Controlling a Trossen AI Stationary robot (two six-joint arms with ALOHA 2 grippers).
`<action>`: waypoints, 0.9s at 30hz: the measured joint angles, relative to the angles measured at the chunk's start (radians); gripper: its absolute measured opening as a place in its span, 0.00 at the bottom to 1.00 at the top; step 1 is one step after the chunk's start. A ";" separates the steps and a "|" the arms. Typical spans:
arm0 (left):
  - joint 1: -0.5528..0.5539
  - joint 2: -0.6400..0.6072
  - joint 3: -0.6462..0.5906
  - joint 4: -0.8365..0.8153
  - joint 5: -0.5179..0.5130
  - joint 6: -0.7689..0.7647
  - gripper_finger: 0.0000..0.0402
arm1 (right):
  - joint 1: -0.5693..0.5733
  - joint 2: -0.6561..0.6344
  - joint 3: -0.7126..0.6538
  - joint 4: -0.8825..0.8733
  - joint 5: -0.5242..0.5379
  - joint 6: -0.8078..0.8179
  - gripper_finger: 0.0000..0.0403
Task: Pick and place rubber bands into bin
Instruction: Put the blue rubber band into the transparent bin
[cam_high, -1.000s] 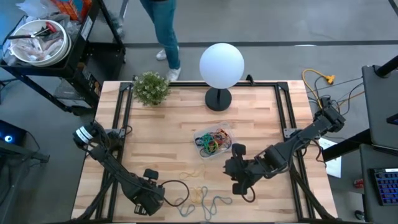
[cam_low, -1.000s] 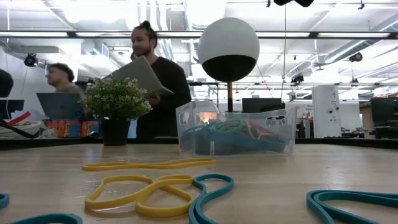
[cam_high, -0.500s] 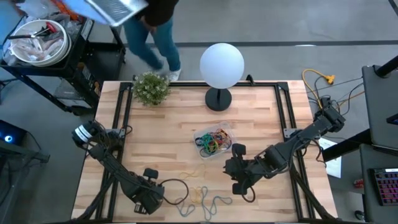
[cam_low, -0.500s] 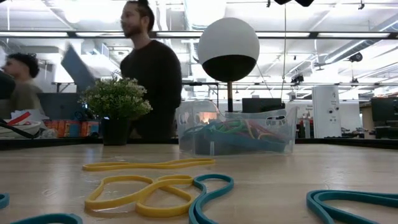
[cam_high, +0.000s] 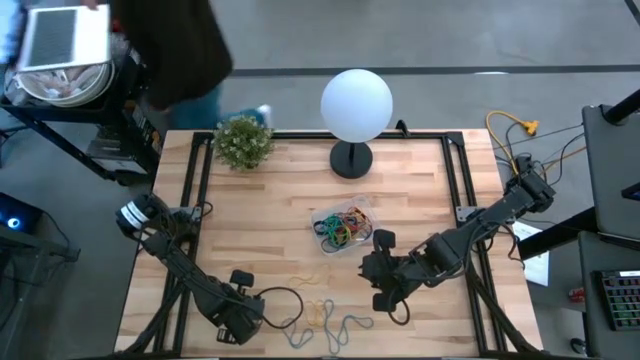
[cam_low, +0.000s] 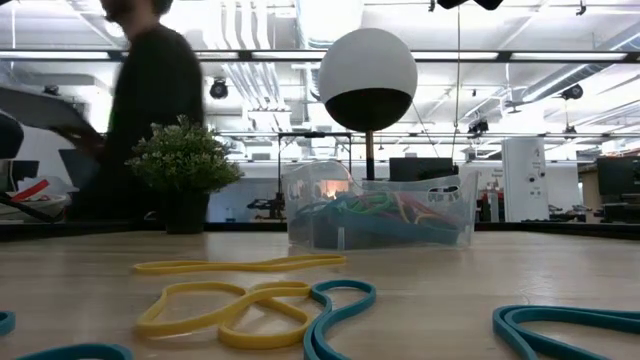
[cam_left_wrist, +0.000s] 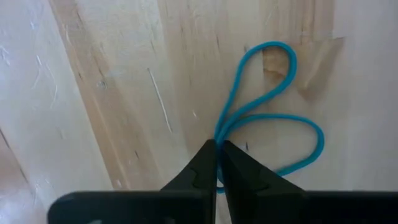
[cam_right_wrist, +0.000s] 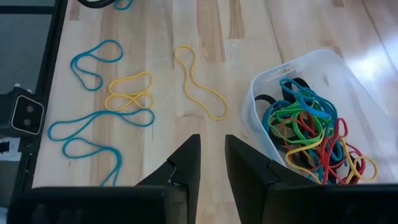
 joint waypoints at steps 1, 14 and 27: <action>0.001 -0.002 0.002 -0.001 -0.001 0.000 0.00 | 0.000 0.000 0.000 0.000 0.000 0.000 0.17; 0.025 -0.092 0.078 -0.002 -0.204 -0.026 0.00 | 0.005 0.000 -0.001 -0.002 -0.001 0.000 0.16; 0.138 -0.159 0.161 0.038 -0.487 0.080 0.00 | 0.046 0.000 -0.015 -0.008 -0.003 0.021 0.15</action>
